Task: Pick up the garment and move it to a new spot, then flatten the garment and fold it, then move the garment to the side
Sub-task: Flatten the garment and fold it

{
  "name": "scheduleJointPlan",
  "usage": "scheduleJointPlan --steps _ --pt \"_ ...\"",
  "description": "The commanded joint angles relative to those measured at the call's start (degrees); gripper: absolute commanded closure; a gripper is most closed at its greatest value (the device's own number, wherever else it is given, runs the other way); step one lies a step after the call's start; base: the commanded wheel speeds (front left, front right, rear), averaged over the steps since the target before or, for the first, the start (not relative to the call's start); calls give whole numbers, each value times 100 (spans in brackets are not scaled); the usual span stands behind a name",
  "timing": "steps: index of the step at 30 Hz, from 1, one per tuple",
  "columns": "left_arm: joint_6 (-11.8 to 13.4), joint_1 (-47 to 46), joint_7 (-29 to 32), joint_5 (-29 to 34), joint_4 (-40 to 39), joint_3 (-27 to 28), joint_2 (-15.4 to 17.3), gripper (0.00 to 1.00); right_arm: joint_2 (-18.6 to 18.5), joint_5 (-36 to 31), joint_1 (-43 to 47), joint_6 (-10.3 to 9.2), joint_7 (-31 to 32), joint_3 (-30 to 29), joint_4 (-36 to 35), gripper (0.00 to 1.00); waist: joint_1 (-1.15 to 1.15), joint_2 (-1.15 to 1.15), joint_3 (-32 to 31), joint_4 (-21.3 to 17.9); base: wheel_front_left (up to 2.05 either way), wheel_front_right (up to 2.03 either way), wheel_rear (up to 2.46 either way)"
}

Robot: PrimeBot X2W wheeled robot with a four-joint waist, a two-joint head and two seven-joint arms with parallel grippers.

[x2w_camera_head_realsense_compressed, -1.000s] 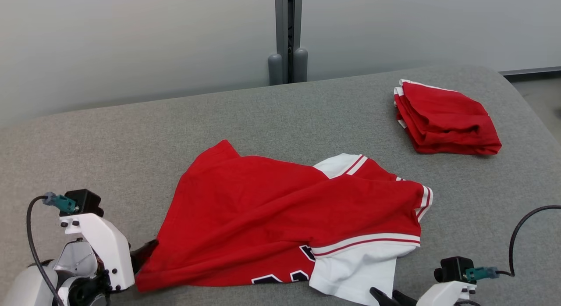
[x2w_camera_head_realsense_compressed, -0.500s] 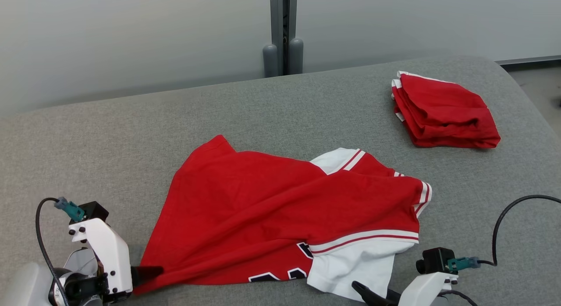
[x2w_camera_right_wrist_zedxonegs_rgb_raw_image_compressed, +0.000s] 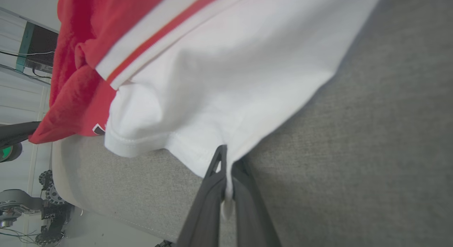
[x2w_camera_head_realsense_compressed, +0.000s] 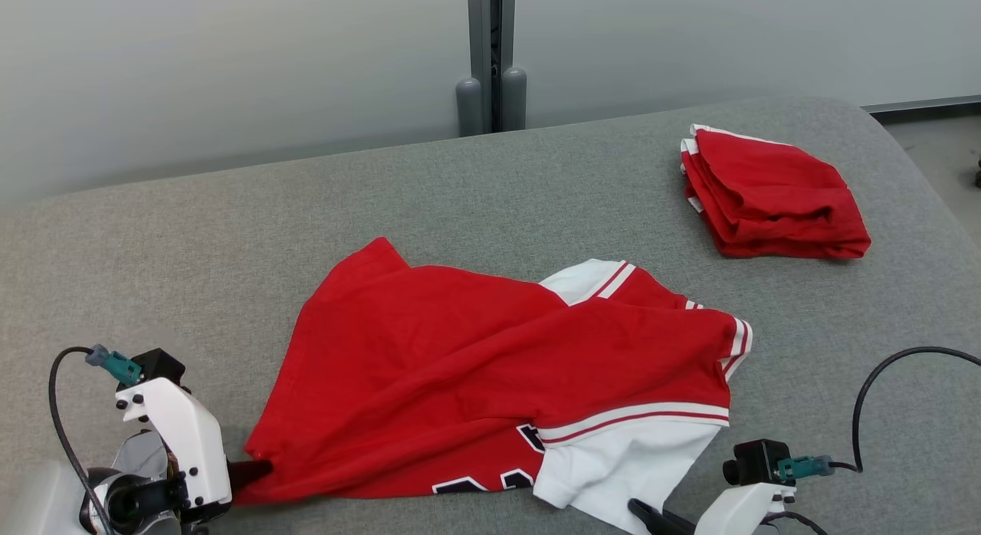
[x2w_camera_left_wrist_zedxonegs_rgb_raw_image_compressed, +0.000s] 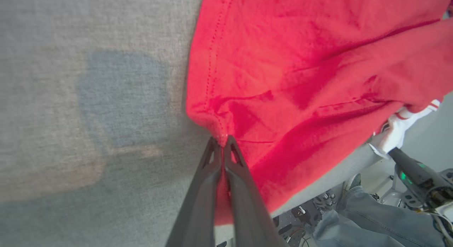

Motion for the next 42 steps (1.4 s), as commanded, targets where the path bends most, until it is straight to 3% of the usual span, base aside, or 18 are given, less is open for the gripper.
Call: scheduleJointPlan --steps 1,9,14,28,33,36,42 --pt "-39 -144 -49 -25 -39 36 51 100 -85 58 -30 -2 -69 38 22 100 0 0 -34 5 0 0 0" --pt "-158 -80 -144 -221 -306 180 67 100 -381 522 8 -1 -629 177 -493 100 0 0 -197 39 0 0 0" --pt "-217 51 -289 -329 -653 288 61 100 -763 794 118 -1 -905 251 -869 100 0 0 -255 39 0 0 0" --pt "-385 1254 -1027 -751 -2207 730 -114 100 -1721 1296 679 0 -1352 289 -2254 100 0 0 -453 -80 0 0 0" --pt "-411 2178 -1419 -911 -3171 1071 -235 100 -2117 1446 948 0 -1713 85 -3006 100 0 0 -455 -85 0 0 0" --pt "-395 2818 -1675 -1017 -4227 1075 -518 100 -2800 1463 1311 0 -2337 -518 -3714 100 0 0 -395 207 0 0 0" --pt "-374 2364 -1737 -910 -4193 963 -561 100 -2956 1285 868 0 -2273 -551 -3814 100 0 0 -99 244 0 0 0"
